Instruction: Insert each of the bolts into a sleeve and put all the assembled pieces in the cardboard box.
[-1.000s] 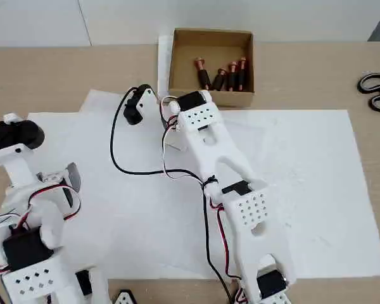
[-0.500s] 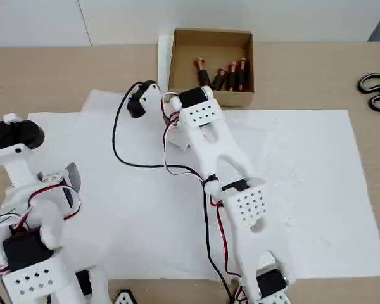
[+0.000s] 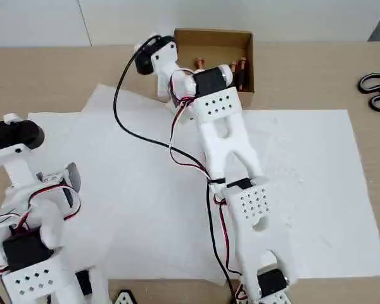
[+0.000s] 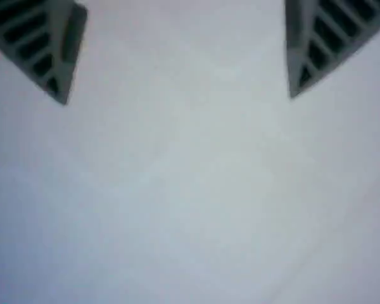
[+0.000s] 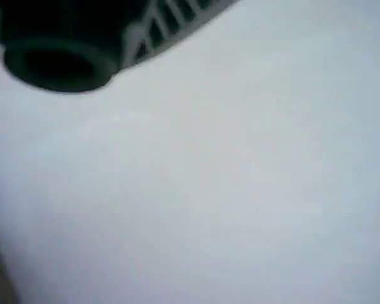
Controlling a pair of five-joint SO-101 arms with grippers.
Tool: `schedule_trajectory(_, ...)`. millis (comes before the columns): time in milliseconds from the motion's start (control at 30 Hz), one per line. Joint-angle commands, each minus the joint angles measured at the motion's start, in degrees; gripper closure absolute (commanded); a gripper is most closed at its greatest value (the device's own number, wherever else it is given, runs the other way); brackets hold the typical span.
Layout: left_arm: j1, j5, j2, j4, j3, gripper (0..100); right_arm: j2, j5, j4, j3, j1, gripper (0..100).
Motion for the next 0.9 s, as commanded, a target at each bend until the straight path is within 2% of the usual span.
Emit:
schedule_trajectory(0,-0.1,-0.1,-0.7,0.2,-1.5,79,-1.3,-6.9,2.2,-5.7,4.3,99.5)
schedule_trajectory(133,-0.1,-0.1,-0.7,0.2,-1.5,79,-1.7,-14.5,2.9,-0.9,11.3,99.5)
schedule_trajectory(267,-0.1,-0.1,-0.7,0.2,-1.5,79,-9.4,-16.2,2.9,8.7,15.7,99.5)
schedule_trajectory(600,-0.1,-0.1,-0.7,0.2,-1.5,79,-44.0,-16.3,2.5,44.7,16.3,99.5)
schedule_trajectory(767,-0.1,-0.1,-0.7,0.2,-1.5,79,-49.3,-16.4,0.7,60.9,16.5,99.5)
schedule_trajectory(867,-0.1,-0.1,-0.7,0.2,-1.5,79,-47.8,-16.4,-4.6,68.0,16.6,99.5)
